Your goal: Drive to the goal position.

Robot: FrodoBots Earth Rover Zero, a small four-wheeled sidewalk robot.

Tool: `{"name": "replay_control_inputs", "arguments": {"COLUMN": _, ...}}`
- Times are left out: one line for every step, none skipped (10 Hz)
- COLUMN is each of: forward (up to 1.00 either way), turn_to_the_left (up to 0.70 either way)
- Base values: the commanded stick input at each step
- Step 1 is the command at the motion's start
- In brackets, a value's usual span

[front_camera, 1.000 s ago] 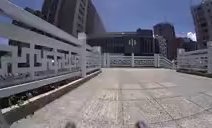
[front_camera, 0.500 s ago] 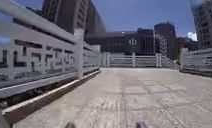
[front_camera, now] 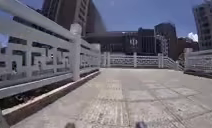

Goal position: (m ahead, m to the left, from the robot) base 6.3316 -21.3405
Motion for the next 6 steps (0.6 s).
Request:
{"name": "replay_control_inputs", "arguments": {"forward": 0.7, "turn_to_the_left": 0.0}}
{"name": "replay_control_inputs", "arguments": {"forward": 0.7, "turn_to_the_left": 0.0}}
{"name": "replay_control_inputs", "arguments": {"forward": 0.7, "turn_to_the_left": 0.0}}
{"name": "replay_control_inputs", "arguments": {"forward": 0.7, "turn_to_the_left": 0.0}}
{"name": "replay_control_inputs", "arguments": {"forward": 0.7, "turn_to_the_left": -0.07}}
{"name": "replay_control_inputs", "arguments": {"forward": 0.7, "turn_to_the_left": -0.08}}
